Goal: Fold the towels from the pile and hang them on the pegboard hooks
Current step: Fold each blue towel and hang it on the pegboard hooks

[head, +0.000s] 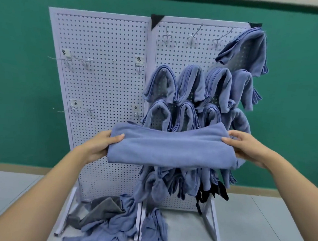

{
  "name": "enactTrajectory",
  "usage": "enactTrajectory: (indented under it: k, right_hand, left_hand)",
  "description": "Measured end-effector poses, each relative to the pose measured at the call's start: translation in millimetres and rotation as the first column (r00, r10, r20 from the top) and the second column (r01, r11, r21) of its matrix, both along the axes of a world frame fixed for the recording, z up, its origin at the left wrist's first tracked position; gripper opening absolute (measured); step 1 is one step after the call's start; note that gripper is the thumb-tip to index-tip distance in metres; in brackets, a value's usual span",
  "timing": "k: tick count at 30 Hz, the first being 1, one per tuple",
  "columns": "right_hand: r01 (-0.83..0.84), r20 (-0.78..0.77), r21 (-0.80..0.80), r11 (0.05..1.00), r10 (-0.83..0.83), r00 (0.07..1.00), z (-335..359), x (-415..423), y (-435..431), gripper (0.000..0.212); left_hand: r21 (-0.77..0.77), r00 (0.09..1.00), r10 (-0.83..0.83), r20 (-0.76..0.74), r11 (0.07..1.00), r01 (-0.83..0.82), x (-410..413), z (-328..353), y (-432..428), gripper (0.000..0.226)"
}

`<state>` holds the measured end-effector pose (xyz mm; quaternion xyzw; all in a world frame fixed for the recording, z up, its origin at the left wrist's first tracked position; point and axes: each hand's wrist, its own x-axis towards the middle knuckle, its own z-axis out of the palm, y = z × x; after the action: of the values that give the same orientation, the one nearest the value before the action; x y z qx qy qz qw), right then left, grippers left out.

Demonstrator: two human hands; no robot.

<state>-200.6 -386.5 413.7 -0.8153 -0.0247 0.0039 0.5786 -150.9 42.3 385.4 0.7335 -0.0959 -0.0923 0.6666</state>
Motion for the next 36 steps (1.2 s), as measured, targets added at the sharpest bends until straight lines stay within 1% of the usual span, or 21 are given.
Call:
enactTrajectory:
  k: [1,2,3,4,6,8,9,12,14,16,18,19,21,22,24,25,26,28,29,32,36]
  right_hand:
    - [-0.01,0.046,0.083,0.997,0.006,0.999,3.4,2.2,-1.2,0.015]
    - [-0.03,0.084,0.165,0.986,0.016,0.996,6.0,4.1,-2.3,0.02]
    - [-0.048,0.11,0.226,0.973,0.023,0.994,6.8,6.7,-3.7,0.027]
    - [-0.063,0.12,0.256,0.965,0.033,0.992,6.4,8.8,-4.5,0.03]
    - [-0.07,0.103,0.247,0.967,0.045,0.994,-0.8,12.0,-6.0,0.029]
    - [-0.041,0.062,0.208,0.977,0.029,0.998,-7.3,13.0,-5.6,0.038]
    - [-0.021,0.055,0.198,0.98,0.01,0.998,-8.4,11.9,-3.9,0.038]
    - [-0.008,0.061,0.233,0.972,-0.006,0.998,-0.6,5.1,4.8,0.032]
    - [0.017,0.053,0.245,0.969,-0.031,0.998,5.0,4.4,7.1,0.027]
    - [0.055,0.059,0.164,0.985,-0.066,0.996,9.1,6.1,7.4,0.02]
    - [0.098,0.111,0.035,0.995,-0.101,0.989,11.8,10.2,4.7,0.015]
    - [0.116,0.14,-0.025,0.993,-0.111,0.984,13.1,12.2,3.1,0.015]
    - [0.152,0.181,-0.08,0.985,-0.136,0.974,17.0,16.2,-1.4,0.018]
    - [0.158,0.186,-0.071,0.985,-0.143,0.972,19.0,18.2,-4.0,0.021]
    - [0.152,0.188,-0.032,0.988,-0.144,0.972,27.1,18.6,-8.3,0.034]
    - [0.16,0.196,-0.045,0.986,-0.149,0.969,32.2,17.9,-10.1,0.04]
    - [0.176,0.211,-0.074,0.982,-0.157,0.965,37.6,17.2,-12.8,0.039]
    - [0.214,0.251,-0.101,0.972,-0.183,0.95,48.6,16.8,-19.4,0.028]
    - [0.237,0.283,-0.082,0.968,-0.205,0.937,54.1,17.5,-23.4,0.023]
    - [0.308,0.396,0.036,0.951,-0.296,0.869,76.5,22.5,-38.2,0.016]
    - [0.318,0.496,0.21,0.925,-0.381,0.78,114.8,27.7,-53.3,0.009]
  left_hand:
    - [-0.056,0.999,0.004,0.038,0.998,-0.002,1.4,8.1,3.7,0.026]
    - [-0.117,0.998,0.01,0.063,0.993,-0.002,1.6,16.9,6.7,0.019]
    - [-0.163,0.997,0.004,0.08,0.987,0.009,2.7,23.1,9.9,0.021]
    - [-0.181,0.995,-0.014,0.095,0.983,0.031,2.8,27.3,12.6,0.026]
    - [-0.148,0.993,-0.044,0.112,0.987,0.06,2.5,28.7,15.3,0.036]
    - [-0.121,0.994,-0.047,0.1,0.991,0.059,1.4,26.0,14.3,0.047]
    - [-0.127,0.995,-0.038,0.093,0.991,0.05,1.3,25.0,13.5,0.051]
    - [-0.14,0.995,-0.049,0.083,0.988,0.06,2.3,26.8,9.1,0.048]
    - [-0.113,0.997,-0.028,0.078,0.993,0.037,4.1,27.6,1.8,0.047]
    - [-0.028,0.994,0.041,0.096,0.999,-0.039,6.4,27.6,-10.0,0.042]
    - [0.064,0.986,0.078,0.15,0.994,-0.089,9.6,27.4,-20.6,0.025]
    - [0.094,0.981,0.079,0.178,0.991,-0.097,11.2,26.8,-24.8,0.021]
    - [0.114,0.972,0.102,0.214,0.985,-0.128,16.4,27.2,-30.5,0.022]
    - [0.111,0.965,0.129,0.228,0.981,-0.158,18.0,29.0,-33.7,0.022]
    - [0.085,0.959,0.165,0.231,0.978,-0.188,22.6,35.1,-40.3,0.024]
    - [0.078,0.958,0.17,0.23,0.978,-0.192,25.2,38.7,-43.7,0.028]
    - [0.076,0.957,0.17,0.236,0.978,-0.193,27.8,43.1,-48.3,0.035]
    - [0.078,0.95,0.176,0.256,0.976,-0.201,34.8,52.4,-57.9,0.041]
    - [0.057,0.948,0.18,0.261,0.978,-0.201,37.6,58.1,-64.4,0.039]
    - [-0.065,0.955,0.178,0.236,0.984,-0.168,46.7,79.7,-89.2,0.03]
    - [-0.213,0.957,0.194,0.217,0.966,-0.147,60.6,110.1,-125.9,0.028]
